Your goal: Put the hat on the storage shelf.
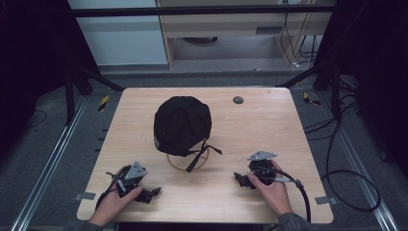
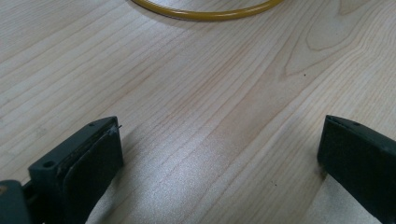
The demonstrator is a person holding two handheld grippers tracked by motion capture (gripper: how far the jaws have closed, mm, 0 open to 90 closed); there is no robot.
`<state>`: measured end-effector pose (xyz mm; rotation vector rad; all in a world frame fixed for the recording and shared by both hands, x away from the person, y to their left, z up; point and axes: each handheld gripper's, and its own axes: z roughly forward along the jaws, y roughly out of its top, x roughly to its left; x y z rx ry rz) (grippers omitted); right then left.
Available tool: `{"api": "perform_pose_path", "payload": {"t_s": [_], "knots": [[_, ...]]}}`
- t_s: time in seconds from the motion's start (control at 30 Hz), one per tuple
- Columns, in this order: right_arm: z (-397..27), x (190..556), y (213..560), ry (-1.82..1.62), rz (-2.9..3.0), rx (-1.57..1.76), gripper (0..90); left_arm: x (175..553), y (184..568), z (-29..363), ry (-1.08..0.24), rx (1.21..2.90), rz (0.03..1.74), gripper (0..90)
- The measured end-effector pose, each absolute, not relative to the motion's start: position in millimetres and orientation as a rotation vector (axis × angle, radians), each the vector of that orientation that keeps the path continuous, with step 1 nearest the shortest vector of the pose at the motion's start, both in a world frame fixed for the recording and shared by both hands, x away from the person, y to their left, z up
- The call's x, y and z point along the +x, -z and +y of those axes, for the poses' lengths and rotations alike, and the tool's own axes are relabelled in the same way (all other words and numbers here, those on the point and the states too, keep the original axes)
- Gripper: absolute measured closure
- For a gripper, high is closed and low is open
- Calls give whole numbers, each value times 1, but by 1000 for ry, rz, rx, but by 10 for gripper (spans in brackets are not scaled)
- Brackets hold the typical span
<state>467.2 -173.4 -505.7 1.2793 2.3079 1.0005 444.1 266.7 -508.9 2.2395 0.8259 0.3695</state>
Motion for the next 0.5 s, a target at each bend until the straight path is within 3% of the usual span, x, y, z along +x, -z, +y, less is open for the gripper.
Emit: {"api": "perform_pose_path", "payload": {"t_s": [0.5], "knots": [[-165, 468, 512, -968, 2280, 1217, 12, 444, 509, 267, -370, 2239, 828, 0]]}}
